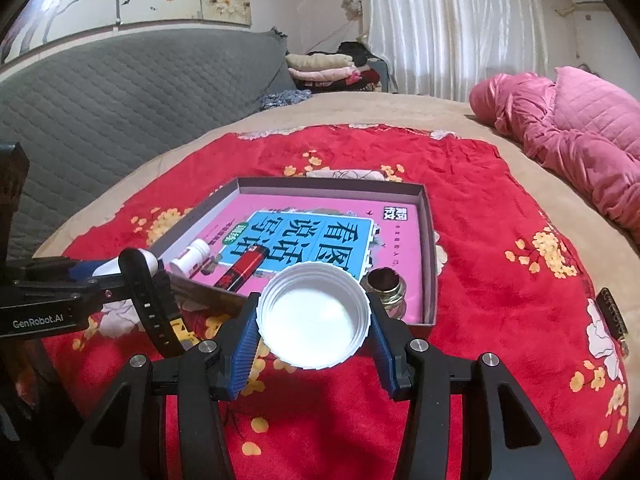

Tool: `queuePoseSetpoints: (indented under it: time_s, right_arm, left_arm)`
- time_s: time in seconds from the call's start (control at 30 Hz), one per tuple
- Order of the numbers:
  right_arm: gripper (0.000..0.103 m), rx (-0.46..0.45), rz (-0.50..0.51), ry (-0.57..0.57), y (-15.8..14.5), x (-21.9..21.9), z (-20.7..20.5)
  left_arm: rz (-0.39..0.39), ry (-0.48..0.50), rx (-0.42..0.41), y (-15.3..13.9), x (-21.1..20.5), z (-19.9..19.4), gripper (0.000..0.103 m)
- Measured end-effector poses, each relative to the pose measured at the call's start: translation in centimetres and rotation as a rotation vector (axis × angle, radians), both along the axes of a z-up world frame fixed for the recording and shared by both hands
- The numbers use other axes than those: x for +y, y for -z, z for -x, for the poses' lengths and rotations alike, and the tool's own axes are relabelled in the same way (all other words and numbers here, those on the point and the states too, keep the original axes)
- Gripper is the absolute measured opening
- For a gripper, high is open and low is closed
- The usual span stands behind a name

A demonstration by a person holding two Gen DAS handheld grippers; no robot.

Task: Organize rigid objects
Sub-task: 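Lift the earbuds case and bottle cap toward the box with both grippers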

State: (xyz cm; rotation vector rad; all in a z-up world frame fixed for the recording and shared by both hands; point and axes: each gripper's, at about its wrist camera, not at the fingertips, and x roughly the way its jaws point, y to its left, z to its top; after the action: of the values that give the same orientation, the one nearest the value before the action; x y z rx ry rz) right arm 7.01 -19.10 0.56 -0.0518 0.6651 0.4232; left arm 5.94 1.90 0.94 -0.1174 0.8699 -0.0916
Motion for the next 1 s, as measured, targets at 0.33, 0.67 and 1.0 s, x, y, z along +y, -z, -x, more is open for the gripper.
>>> queuePoseSetpoints:
  time_s: [0.33, 0.67, 1.0]
  right_arm:
    - [0.051, -0.004, -0.041, 0.099, -0.7, -3.0, -1.3]
    - [0.051, -0.018, -0.038, 0.14, -1.0, -3.9, -2.2]
    - [0.051, -0.007, -0.004, 0.054, -0.2, -1.8, -2.8]
  left_arm:
    - [0.017, -0.009, -0.009, -0.5, 0.2, -1.7, 0.045]
    - [0.023, -0.007, -0.018, -0.8, -0.3, -3.6, 0.045]
    - [0.031, 0.0, -0.004, -0.1, -0.9, -5.5, 0.045]
